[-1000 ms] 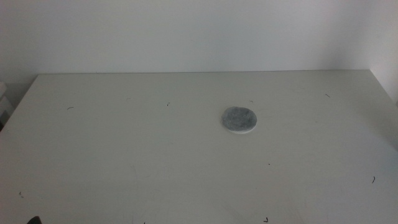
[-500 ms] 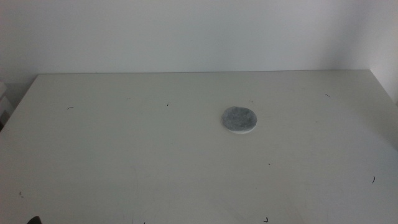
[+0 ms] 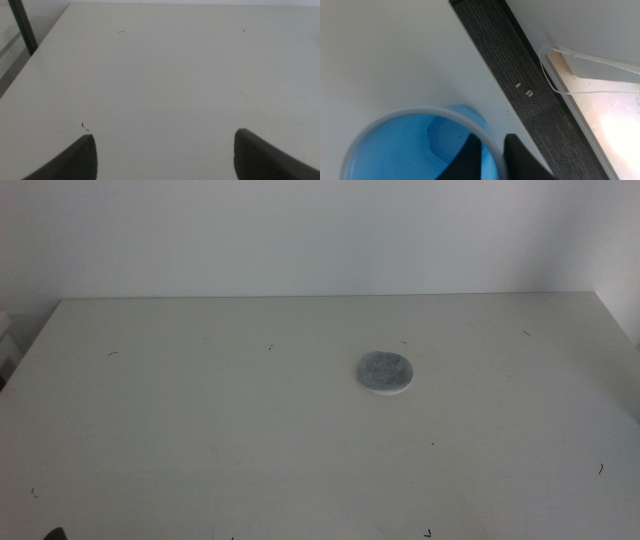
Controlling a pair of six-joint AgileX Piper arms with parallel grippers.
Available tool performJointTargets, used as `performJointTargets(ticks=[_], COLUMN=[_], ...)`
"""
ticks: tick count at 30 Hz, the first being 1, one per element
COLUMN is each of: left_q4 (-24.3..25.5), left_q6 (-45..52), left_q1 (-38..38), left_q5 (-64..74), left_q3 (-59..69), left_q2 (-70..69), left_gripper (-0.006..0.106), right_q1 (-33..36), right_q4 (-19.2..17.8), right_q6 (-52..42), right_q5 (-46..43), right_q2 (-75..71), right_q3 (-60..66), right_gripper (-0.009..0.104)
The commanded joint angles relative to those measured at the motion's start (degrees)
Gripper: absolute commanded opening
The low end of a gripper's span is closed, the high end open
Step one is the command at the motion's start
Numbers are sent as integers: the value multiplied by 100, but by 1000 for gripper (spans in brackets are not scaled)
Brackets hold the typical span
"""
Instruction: Place an empty cup on a cup mat.
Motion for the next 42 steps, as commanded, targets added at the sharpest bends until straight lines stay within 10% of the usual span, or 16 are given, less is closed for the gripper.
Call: performJointTargets(ticks=[1, 15, 42], left_q4=[2, 2, 2], left_q6=[-61, -61, -61], left_q1=[6, 6, 6], left_q5=[-389, -389, -389], left_q3=[-34, -34, -34], left_q2=[-52, -52, -52], left_gripper=[105, 105, 105], right_q1=[0, 577, 4267], right_q4=[-54, 126, 343], right_q6=[-81, -66, 471], right_q5=[-135, 256, 1261], right_q2=[-279, -1178, 900], right_q3=[-129, -314, -4174], right_gripper=[2, -1, -1])
